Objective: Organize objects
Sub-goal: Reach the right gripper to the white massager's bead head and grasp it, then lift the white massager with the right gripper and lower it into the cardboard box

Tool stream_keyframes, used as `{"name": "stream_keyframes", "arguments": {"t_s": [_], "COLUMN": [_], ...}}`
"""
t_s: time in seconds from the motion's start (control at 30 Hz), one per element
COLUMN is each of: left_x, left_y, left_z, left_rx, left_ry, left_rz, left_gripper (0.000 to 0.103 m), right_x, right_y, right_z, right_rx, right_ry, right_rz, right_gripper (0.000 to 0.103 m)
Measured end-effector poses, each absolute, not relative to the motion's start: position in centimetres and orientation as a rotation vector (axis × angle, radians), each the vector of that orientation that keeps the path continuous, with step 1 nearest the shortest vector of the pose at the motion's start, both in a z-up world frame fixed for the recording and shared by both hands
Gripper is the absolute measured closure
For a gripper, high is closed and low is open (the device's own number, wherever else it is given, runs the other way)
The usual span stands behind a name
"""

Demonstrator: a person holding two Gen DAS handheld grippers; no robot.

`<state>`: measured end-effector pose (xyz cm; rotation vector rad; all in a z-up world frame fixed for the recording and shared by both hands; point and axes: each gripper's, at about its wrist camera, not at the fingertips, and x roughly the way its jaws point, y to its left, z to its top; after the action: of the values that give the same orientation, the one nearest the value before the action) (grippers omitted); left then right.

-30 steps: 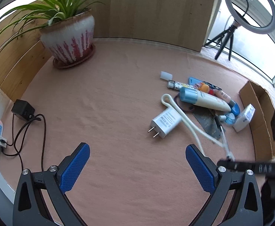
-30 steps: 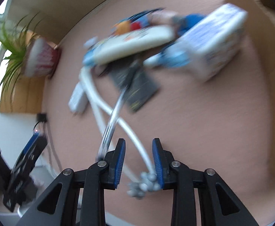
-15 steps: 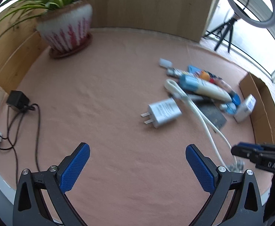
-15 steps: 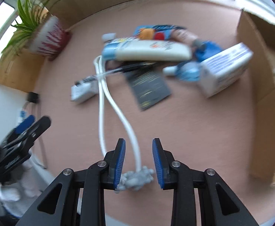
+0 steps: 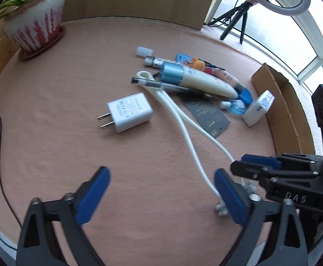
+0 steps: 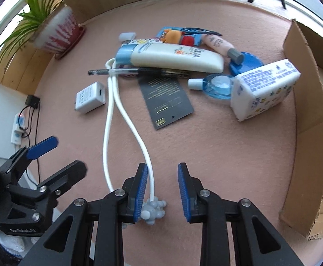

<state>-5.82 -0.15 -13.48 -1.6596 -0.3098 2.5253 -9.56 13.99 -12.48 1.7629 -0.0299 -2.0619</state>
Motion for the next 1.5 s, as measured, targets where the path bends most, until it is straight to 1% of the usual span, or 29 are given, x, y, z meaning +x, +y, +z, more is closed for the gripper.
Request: {"name": "stream_keyframes", "arguments": {"t_s": [0.03, 0.07, 0.1, 0.23, 0.3, 0.33, 0.37, 0.4, 0.47, 0.6, 0.73, 0.93, 1.03, 1.27, 1.5], "left_x": [-6.0, -6.2, -6.5, -7.2, -7.3, -7.4, -7.4, -7.5, -7.5, -7.5, -7.2, -6.1, -5.5, -4.7, -5.7], "left_y": [0.0, 0.0, 0.1, 0.5, 1.1, 1.5, 1.7, 2.0, 2.5, 3.3, 3.5, 3.7, 3.4, 2.6, 4.3], "left_z": [-13.6, -13.9, -14.2, -15.6, -16.0, -16.3, -16.6, -16.9, -17.2, -17.5, -17.3, -15.6, -14.7, -10.5, -6.3], "left_rx": [-1.665, -1.674, -1.689, -1.731, -1.735, -1.737, -1.738, -1.742, -1.732, -1.725, -1.719, -1.684, -1.666, -1.569, -1.458], "left_ry": [-0.314, -0.321, -0.342, -0.463, -0.468, -0.480, -0.494, -0.514, -0.545, -0.563, -0.584, -0.554, -0.588, -0.590, -0.507], "left_rz": [2.521, 2.513, 2.493, 2.390, 2.366, 2.346, 2.332, 2.313, 2.299, 2.306, 2.311, 2.357, 2.375, 2.482, 2.538], "left_gripper": [0.023, 0.032, 0.038, 0.048, 0.061, 0.064, 0.069, 0.076, 0.086, 0.090, 0.090, 0.090, 0.090, 0.090, 0.090], "right_x": [-9.6, -9.6, -9.5, -9.2, -9.0, -8.9, -8.9, -8.9, -8.7, -8.2, -8.0, -7.2, -6.9, -6.5, -7.2], "right_y": [13.9, 13.9, 13.9, 13.8, 13.7, 13.6, 13.6, 13.6, 13.6, 13.4, 13.8, 14.2, 14.5, 14.4, 15.4], "right_z": [-12.6, -12.7, -12.8, -13.4, -13.4, -13.4, -13.3, -13.3, -13.3, -13.1, -13.1, -11.9, -10.8, -7.1, -3.8], "right_rx": [1.765, 1.765, 1.768, 1.776, 1.768, 1.765, 1.761, 1.758, 1.753, 1.732, 1.727, 1.686, 1.655, 1.543, 1.460], "right_ry": [-0.026, -0.027, -0.033, -0.037, -0.033, -0.032, -0.031, -0.033, -0.041, -0.013, -0.045, -0.059, -0.078, -0.105, -0.126], "right_rz": [-2.051, -2.043, -2.030, -1.985, -1.974, -1.971, -1.968, -1.967, -1.957, -1.952, -1.943, -1.941, -1.935, -1.952, -2.013], "right_gripper": [0.080, 0.081, 0.082, 0.087, 0.089, 0.090, 0.091, 0.092, 0.094, 0.096, 0.096, 0.097, 0.097, 0.097, 0.097]}}
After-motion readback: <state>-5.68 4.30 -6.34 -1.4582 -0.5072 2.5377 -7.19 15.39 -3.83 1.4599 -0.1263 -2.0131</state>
